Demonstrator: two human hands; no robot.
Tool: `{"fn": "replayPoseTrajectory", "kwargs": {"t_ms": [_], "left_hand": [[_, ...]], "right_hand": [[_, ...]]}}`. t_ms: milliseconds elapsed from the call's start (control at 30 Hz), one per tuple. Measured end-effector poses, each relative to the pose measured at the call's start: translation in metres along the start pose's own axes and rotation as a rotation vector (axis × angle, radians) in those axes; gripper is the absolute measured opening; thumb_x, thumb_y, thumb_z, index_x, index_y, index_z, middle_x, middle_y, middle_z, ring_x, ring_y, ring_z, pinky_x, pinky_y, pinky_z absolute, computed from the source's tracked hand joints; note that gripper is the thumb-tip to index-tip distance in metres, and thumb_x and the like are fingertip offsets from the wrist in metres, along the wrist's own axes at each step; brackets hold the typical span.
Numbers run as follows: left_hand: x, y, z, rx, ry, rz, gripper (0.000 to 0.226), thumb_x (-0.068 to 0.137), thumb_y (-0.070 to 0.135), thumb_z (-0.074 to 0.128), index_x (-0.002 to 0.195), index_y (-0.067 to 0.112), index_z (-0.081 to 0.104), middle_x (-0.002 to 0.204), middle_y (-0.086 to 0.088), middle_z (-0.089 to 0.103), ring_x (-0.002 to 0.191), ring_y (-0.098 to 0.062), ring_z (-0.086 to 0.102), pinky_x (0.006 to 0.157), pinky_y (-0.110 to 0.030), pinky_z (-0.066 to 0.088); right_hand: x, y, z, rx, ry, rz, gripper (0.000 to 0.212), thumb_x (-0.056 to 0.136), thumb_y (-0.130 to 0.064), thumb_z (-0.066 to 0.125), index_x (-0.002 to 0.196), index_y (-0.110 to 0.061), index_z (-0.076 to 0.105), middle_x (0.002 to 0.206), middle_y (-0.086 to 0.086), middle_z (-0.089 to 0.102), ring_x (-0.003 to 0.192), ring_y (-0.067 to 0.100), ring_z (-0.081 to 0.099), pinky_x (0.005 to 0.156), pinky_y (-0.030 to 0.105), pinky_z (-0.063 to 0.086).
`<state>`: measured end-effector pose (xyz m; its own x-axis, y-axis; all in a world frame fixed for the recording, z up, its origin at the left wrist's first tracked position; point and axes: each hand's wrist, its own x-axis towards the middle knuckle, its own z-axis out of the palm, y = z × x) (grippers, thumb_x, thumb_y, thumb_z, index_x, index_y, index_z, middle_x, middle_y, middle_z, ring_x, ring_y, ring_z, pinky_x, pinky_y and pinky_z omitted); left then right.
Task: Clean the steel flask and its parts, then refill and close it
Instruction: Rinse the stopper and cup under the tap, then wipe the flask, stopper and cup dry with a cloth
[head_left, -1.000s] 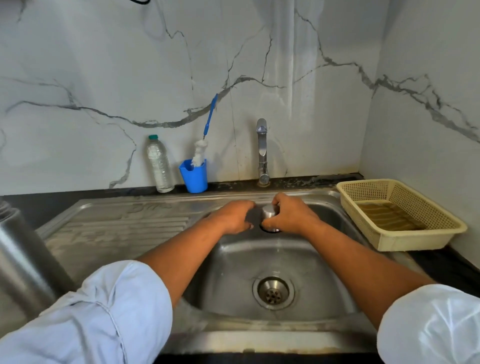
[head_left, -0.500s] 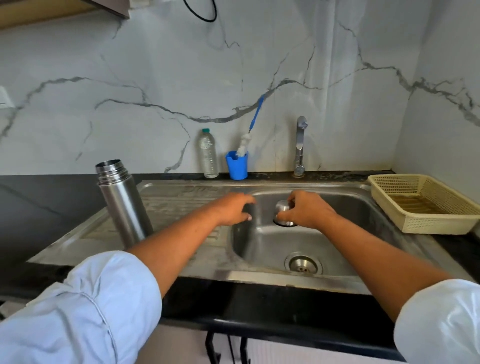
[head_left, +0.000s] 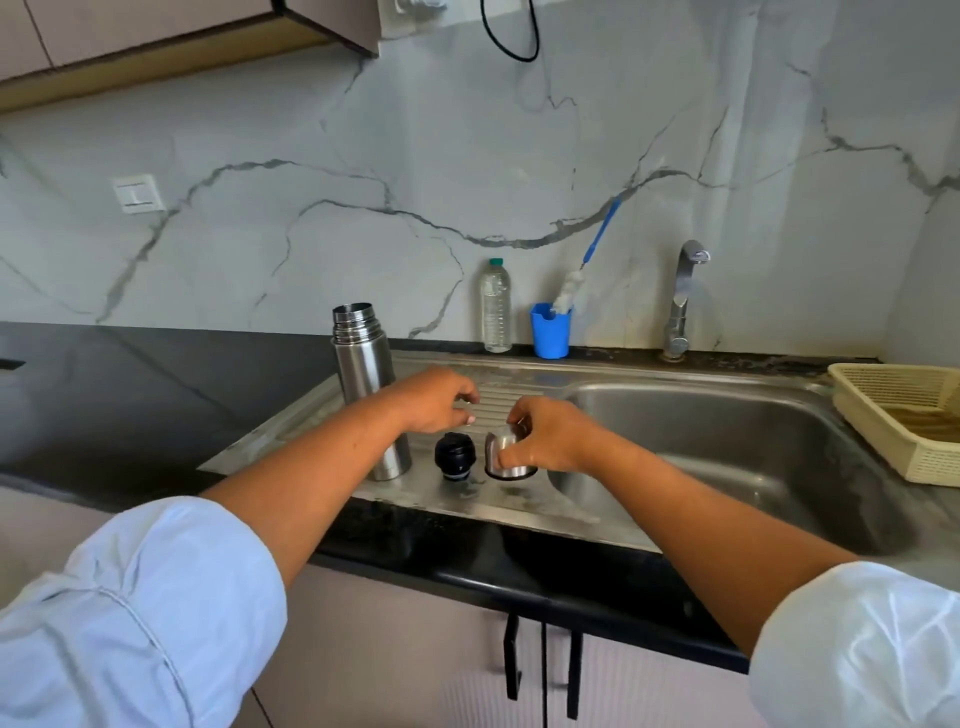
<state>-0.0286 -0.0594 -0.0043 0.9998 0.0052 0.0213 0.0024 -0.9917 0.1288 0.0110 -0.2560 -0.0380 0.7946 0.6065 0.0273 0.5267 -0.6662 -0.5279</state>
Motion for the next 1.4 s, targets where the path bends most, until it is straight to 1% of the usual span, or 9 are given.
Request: {"fn": "replayPoseTrajectory", "kwargs": {"t_ms": [433, 567, 667, 833, 1000, 1067, 1167, 1300, 1400], "left_hand": [[-0.010, -0.018, 0.019, -0.031, -0.024, 0.013, 0.040, 0.102, 0.029, 0.062, 0.141, 0.023, 0.057, 0.146, -0.008, 0.055, 0.127, -0.025, 0.057, 0.104, -0.040, 0.048], [-0.014, -0.017, 0.022, -0.041, 0.001, 0.026, 0.036, 0.103, 0.025, 0.060, 0.139, 0.021, 0.059, 0.144, -0.008, 0.057, 0.126, -0.025, 0.057, 0.099, -0.034, 0.046], [-0.017, -0.018, 0.022, -0.055, 0.052, 0.038, 0.034, 0.103, 0.025, 0.061, 0.136, 0.021, 0.062, 0.141, -0.006, 0.059, 0.124, -0.023, 0.058, 0.097, -0.032, 0.045], [-0.033, -0.023, 0.011, 0.006, 0.347, 0.101, 0.029, 0.101, 0.026, 0.062, 0.129, 0.018, 0.065, 0.134, 0.000, 0.062, 0.122, -0.018, 0.058, 0.106, -0.036, 0.047], [-0.052, -0.031, 0.001, 0.192, 0.904, 0.151, 0.023, 0.091, 0.020, 0.073, 0.112, 0.011, 0.068, 0.116, -0.005, 0.061, 0.112, -0.025, 0.054, 0.095, -0.046, 0.049], [-0.058, -0.035, 0.003, 0.181, 1.050, 0.074, 0.028, 0.088, 0.024, 0.076, 0.107, 0.010, 0.062, 0.114, -0.008, 0.058, 0.108, -0.026, 0.051, 0.089, -0.043, 0.046], [-0.063, -0.039, 0.009, -0.048, 1.147, -0.167, 0.052, 0.081, 0.032, 0.083, 0.114, 0.004, 0.054, 0.123, -0.018, 0.051, 0.115, -0.035, 0.049, 0.092, -0.046, 0.045], [-0.056, -0.048, 0.013, -0.467, 0.920, -0.447, 0.092, 0.076, 0.041, 0.089, 0.141, 0.001, 0.038, 0.144, -0.019, 0.037, 0.134, -0.035, 0.036, 0.109, -0.048, 0.039], [-0.046, -0.055, 0.013, -0.615, 0.832, -0.491, 0.081, 0.078, 0.040, 0.087, 0.137, 0.008, 0.041, 0.139, -0.013, 0.044, 0.132, -0.032, 0.044, 0.107, -0.046, 0.043]], "right_hand": [[0.009, -0.010, 0.031, -0.038, 0.004, 0.051, 0.060, 0.072, -0.033, 0.088, 0.121, -0.022, 0.056, 0.111, -0.001, 0.064, 0.096, 0.017, 0.063, 0.084, 0.032, 0.056], [0.011, -0.009, 0.030, -0.054, -0.024, 0.054, 0.069, 0.073, -0.036, 0.089, 0.129, -0.019, 0.053, 0.113, -0.001, 0.063, 0.099, 0.018, 0.062, 0.085, 0.031, 0.054], [0.011, -0.012, 0.025, -0.018, -0.001, 0.055, 0.080, 0.075, -0.049, 0.086, 0.139, -0.019, 0.048, 0.130, 0.003, 0.060, 0.114, 0.021, 0.060, 0.093, 0.032, 0.052], [0.019, -0.035, 0.010, -0.055, 0.246, -0.066, 0.067, 0.086, -0.053, 0.074, 0.138, -0.016, 0.053, 0.140, 0.008, 0.057, 0.127, 0.023, 0.054, 0.102, 0.034, 0.046], [0.033, -0.068, 0.001, -0.065, 0.321, -0.183, 0.056, 0.089, -0.048, 0.073, 0.133, -0.016, 0.057, 0.132, 0.008, 0.062, 0.119, 0.023, 0.058, 0.096, 0.032, 0.047], [0.037, -0.078, -0.001, -0.044, 0.326, -0.200, 0.056, 0.089, -0.047, 0.073, 0.134, -0.016, 0.057, 0.133, 0.009, 0.062, 0.120, 0.023, 0.057, 0.096, 0.032, 0.047], [0.042, -0.087, 0.001, -0.019, 0.312, -0.210, 0.057, 0.090, -0.045, 0.073, 0.136, -0.016, 0.056, 0.136, 0.009, 0.060, 0.125, 0.024, 0.056, 0.100, 0.034, 0.047], [0.046, -0.090, 0.007, 0.008, 0.297, -0.217, 0.058, 0.090, -0.044, 0.073, 0.138, -0.017, 0.055, 0.138, 0.008, 0.060, 0.126, 0.023, 0.056, 0.100, 0.033, 0.046], [0.045, -0.087, 0.010, 0.014, 0.304, -0.221, 0.057, 0.090, -0.044, 0.073, 0.137, -0.017, 0.055, 0.137, 0.006, 0.060, 0.125, 0.022, 0.056, 0.099, 0.032, 0.047]]}}
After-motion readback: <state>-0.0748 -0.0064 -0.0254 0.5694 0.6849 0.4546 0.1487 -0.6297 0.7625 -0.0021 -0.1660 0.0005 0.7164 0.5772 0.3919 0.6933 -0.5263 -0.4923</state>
